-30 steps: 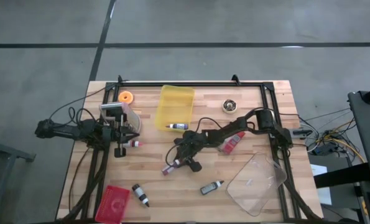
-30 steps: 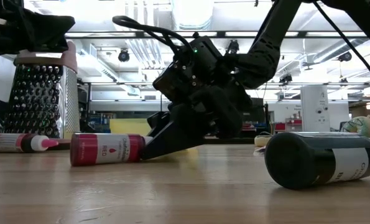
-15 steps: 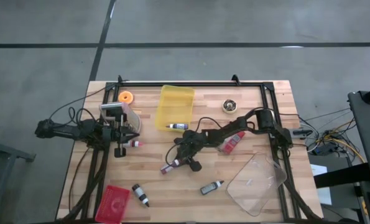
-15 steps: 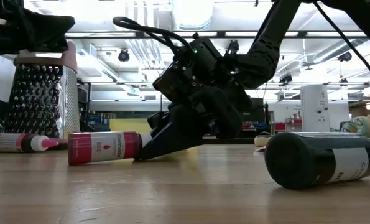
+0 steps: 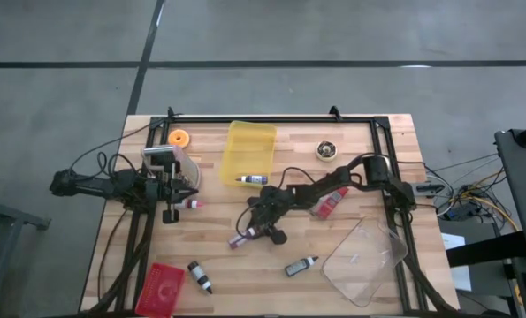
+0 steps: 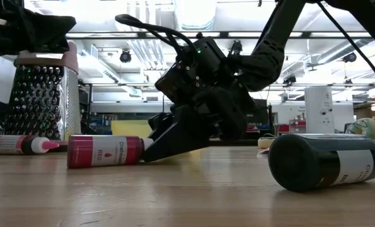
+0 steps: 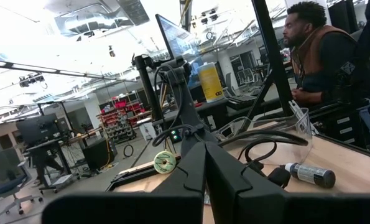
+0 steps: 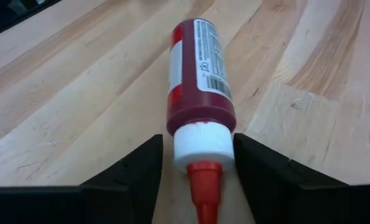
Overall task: Pick & Place Food Item
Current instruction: Put the red food coloring into the yellow bin
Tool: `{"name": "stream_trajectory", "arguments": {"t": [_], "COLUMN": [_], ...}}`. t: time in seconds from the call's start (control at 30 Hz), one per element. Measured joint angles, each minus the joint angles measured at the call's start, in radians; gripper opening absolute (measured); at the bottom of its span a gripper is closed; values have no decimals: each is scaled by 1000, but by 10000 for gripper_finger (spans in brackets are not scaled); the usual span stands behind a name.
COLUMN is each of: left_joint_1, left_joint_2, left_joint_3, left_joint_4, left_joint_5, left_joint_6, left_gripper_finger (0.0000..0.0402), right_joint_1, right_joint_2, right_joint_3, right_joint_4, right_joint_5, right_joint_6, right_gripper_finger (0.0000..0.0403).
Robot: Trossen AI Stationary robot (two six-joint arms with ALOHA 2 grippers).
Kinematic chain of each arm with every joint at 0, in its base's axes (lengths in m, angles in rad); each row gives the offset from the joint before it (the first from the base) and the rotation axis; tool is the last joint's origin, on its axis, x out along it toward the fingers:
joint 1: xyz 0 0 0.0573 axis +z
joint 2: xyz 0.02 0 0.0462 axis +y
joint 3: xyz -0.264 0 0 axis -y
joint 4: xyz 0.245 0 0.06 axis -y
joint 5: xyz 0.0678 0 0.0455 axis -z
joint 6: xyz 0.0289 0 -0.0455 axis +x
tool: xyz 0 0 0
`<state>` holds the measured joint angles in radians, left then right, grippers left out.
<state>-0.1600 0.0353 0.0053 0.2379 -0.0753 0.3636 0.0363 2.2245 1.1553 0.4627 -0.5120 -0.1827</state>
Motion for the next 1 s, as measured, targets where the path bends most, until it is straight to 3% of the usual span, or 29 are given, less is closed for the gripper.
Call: {"name": "stream_trajectory", "arguments": {"t": [1.0], "left_joint_1": [0], "left_joint_2": [0], "left_joint_3": [0], "left_joint_4": [0], "left_joint_5": [0], "left_joint_6": [0], "left_gripper_finger": [13], "right_joint_1": [10], "right_joint_2": [4], "right_joint_3": [1], "right_joint_4": [73], "right_joint_5": [17], "right_joint_6": [-12], "right_gripper_finger": [210]}}
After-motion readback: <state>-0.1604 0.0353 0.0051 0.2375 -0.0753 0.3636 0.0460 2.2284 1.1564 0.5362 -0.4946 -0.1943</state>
